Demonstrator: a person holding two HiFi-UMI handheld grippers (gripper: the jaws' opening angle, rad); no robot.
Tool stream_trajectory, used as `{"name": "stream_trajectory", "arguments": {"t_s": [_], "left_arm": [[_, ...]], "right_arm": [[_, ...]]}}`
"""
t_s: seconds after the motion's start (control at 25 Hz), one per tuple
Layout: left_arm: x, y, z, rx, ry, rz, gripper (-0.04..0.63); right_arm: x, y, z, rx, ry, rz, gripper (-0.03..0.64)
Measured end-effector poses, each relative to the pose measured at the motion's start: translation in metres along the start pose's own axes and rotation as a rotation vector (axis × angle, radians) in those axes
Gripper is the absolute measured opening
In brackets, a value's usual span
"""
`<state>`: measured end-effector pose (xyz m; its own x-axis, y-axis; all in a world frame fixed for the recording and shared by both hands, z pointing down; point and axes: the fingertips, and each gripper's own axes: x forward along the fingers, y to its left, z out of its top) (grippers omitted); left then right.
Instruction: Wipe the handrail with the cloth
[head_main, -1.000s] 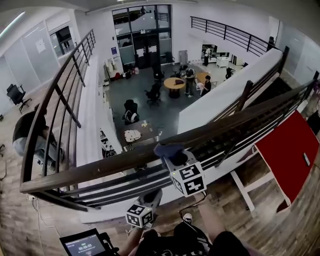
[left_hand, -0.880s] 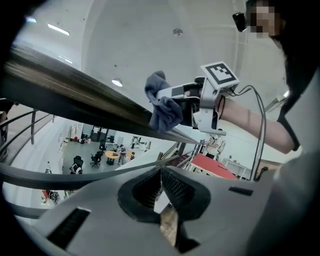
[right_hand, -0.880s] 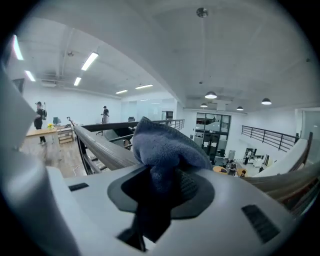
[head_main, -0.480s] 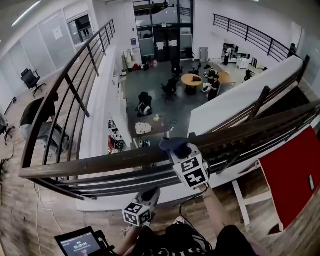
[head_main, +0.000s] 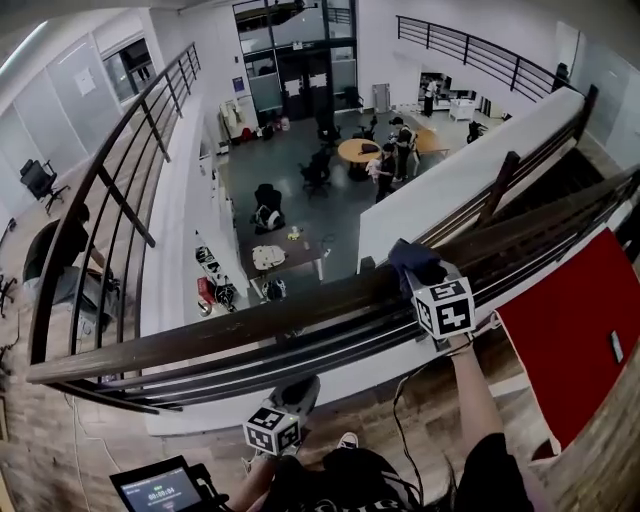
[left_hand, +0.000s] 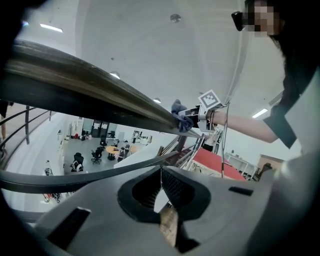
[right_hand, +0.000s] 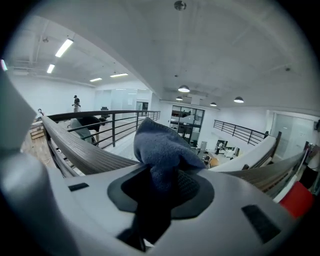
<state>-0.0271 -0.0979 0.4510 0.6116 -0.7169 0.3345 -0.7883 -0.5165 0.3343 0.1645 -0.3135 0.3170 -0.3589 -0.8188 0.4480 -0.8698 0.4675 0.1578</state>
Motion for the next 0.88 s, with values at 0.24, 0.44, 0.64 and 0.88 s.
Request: {"name": "stream_trajectory", "arguments": {"t_s": [0.24, 0.44, 0.64, 0.88], "left_arm": [[0.025, -0.013, -0.002, 0.006, 0.012, -0.042, 0.000], [0.030, -0.018, 0.005, 0.012, 0.014, -0.051, 0.000], [0.032, -0.025, 0.008, 0.022, 0.014, -0.072, 0.000], [0.032, -0.031, 0.001, 0.017, 0.020, -0.092, 0.000]], "right_arm": [[-0.006, -0.103, -0.027, 0.012, 0.048, -0.145, 0.109], [-0.017, -0.157, -0.038, 0.002, 0.093, -0.238, 0.109], [-0.026, -0.162, -0.036, -0.015, 0.106, -0.262, 0.109], [-0.040, -0.092, -0.041, 0.048, 0.009, -0.153, 0.109]]}}
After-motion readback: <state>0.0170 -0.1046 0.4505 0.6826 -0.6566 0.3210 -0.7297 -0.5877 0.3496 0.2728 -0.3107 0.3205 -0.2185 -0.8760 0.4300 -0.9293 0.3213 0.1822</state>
